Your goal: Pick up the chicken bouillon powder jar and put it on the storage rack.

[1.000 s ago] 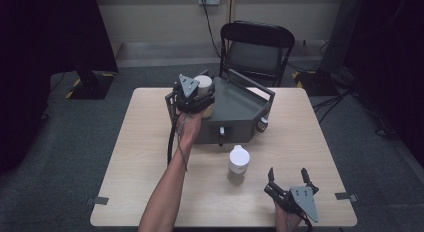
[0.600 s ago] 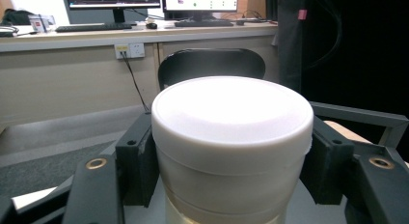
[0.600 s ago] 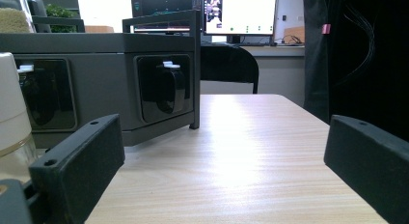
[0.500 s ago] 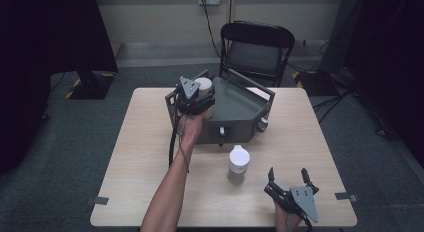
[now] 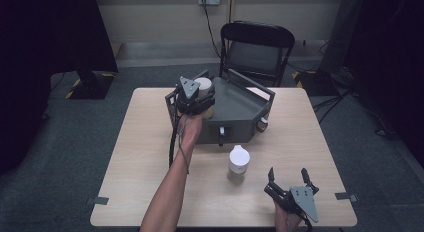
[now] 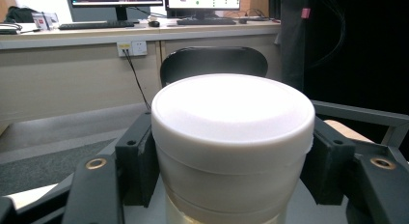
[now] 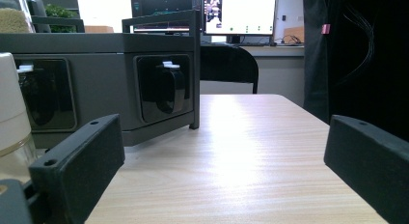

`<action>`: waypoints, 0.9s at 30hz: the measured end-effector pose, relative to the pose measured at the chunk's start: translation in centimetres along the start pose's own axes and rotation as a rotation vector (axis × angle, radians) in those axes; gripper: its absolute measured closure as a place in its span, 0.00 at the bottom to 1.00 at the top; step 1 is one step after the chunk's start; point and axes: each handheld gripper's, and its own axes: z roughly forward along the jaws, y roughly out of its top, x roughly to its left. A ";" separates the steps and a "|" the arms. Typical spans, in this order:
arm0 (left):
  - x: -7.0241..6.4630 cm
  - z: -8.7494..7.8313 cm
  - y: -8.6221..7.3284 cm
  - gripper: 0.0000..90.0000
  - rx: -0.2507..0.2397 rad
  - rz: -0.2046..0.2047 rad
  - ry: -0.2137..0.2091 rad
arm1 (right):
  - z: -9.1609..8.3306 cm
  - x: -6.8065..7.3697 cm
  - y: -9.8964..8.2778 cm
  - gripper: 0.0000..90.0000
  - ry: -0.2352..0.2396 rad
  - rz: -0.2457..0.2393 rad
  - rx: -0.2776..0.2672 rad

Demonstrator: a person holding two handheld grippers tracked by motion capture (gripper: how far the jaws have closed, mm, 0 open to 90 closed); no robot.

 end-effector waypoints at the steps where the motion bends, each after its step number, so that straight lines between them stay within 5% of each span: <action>1: 0.1 0.0 0.0 0.37 -0.001 -0.005 -0.002 | 0.0 0.0 0.0 0.00 0.000 0.000 0.000; 6: 0.1 0.0 -0.1 0.37 -0.001 -0.018 -0.005 | 0.0 0.0 0.0 0.00 0.000 0.000 0.000; 13: 0.3 -0.1 -0.5 0.18 -0.015 -0.076 0.007 | 0.0 0.0 0.0 0.00 0.000 0.000 0.000; 22: 0.0 -1.0 -0.8 0.00 -0.060 -0.071 -0.003 | 0.0 0.0 0.0 0.00 0.000 0.000 0.000; 27: -0.4 -1.9 -1.4 0.00 -0.092 -0.039 0.001 | 0.0 0.0 0.0 0.00 -0.001 0.000 0.000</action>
